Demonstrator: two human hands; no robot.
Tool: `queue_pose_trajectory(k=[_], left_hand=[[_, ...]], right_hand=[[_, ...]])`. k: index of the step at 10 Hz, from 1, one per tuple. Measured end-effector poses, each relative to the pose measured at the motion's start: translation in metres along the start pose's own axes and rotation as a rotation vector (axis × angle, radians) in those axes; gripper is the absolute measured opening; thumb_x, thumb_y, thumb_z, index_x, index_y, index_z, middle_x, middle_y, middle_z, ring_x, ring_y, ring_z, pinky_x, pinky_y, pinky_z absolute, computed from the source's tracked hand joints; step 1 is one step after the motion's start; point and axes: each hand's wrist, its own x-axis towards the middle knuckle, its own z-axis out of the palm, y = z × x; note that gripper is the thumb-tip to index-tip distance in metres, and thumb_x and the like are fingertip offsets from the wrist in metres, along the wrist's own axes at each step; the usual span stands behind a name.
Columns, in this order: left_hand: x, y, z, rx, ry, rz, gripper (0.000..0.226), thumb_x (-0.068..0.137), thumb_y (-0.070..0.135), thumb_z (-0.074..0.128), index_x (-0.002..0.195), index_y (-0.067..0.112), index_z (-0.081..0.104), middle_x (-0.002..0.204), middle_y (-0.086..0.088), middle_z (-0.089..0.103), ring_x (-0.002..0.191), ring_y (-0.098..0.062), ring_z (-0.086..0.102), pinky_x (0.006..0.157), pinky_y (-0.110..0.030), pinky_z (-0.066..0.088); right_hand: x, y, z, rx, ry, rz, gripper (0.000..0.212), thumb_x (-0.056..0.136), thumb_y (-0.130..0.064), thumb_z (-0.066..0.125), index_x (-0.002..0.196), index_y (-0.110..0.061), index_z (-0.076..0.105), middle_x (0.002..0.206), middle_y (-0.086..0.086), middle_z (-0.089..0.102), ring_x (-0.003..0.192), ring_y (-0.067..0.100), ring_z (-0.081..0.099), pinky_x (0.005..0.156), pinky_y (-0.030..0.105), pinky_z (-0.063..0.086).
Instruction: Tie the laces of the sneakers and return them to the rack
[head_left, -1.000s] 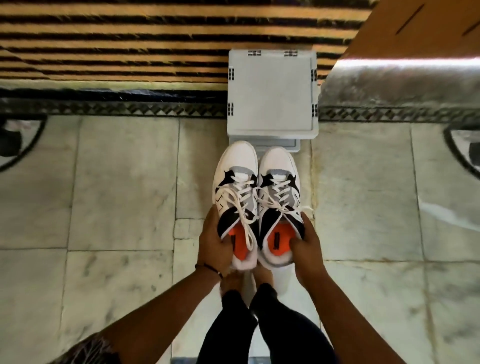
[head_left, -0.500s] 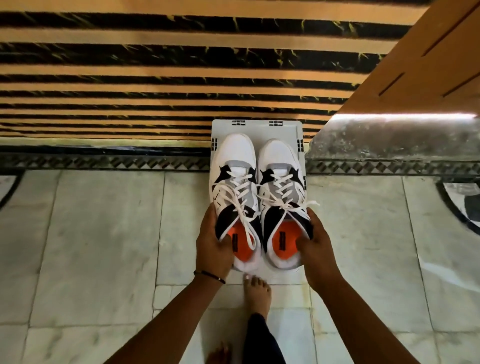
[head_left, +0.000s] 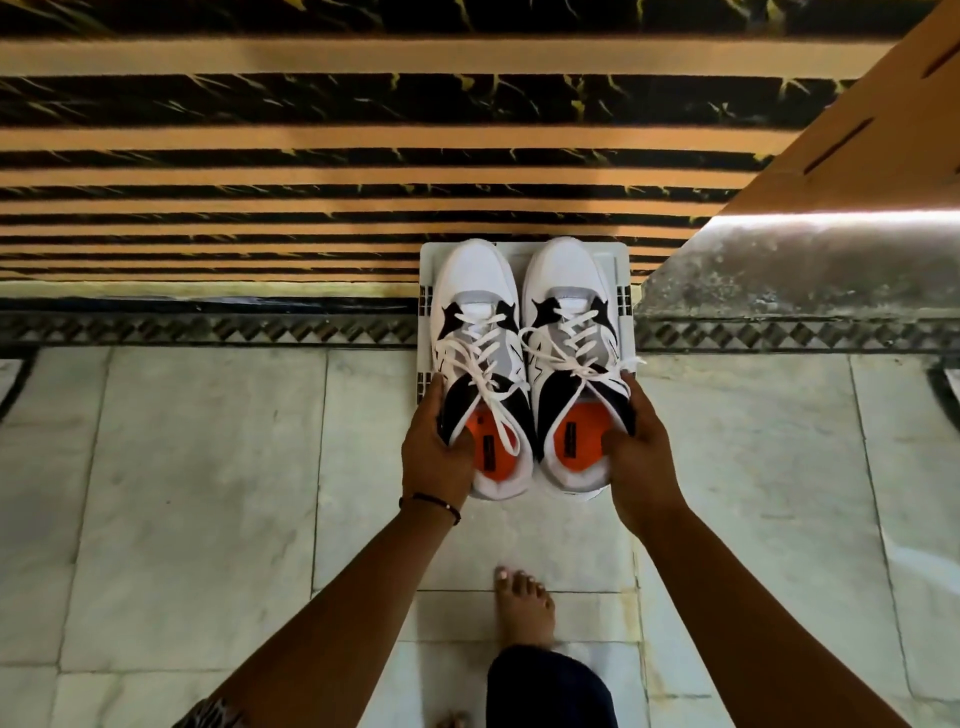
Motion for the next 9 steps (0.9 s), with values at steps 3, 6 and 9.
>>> queue_pose_trajectory(k=[3, 6, 9], left_hand=[[0.008, 0.007, -0.001, 0.031, -0.026, -0.011, 0.058, 0.082, -0.009, 0.046, 0.134, 0.015, 0.042, 0.136, -0.011, 0.051, 0.128, -0.023, 0.045, 0.109, -0.032, 0.035], [0.012, 0.009, 0.000, -0.010, -0.046, -0.036, 0.061, 0.079, -0.003, 0.056, 0.135, 0.018, 0.042, 0.135, -0.008, 0.053, 0.124, -0.021, 0.049, 0.105, -0.033, 0.040], [-0.060, 0.039, -0.029, -0.127, 0.000, -0.109, 0.060, 0.079, 0.009, 0.067, 0.133, 0.010, 0.040, 0.139, -0.010, 0.047, 0.129, -0.022, 0.043, 0.105, -0.033, 0.037]], right_hand=[[0.015, -0.009, -0.003, -0.074, -0.032, -0.021, 0.079, 0.069, 0.021, 0.034, 0.133, -0.024, 0.045, 0.126, 0.004, 0.060, 0.115, 0.017, 0.055, 0.093, 0.038, 0.050], [0.010, -0.008, -0.010, -0.096, -0.111, -0.047, 0.076, 0.059, 0.007, 0.044, 0.128, -0.026, 0.048, 0.123, 0.005, 0.061, 0.113, 0.020, 0.057, 0.090, 0.041, 0.051], [-0.065, -0.027, -0.008, 0.018, 0.085, -0.022, 0.053, 0.080, 0.011, 0.050, 0.119, -0.025, 0.046, 0.126, -0.007, 0.046, 0.118, 0.009, 0.040, 0.096, 0.029, 0.033]])
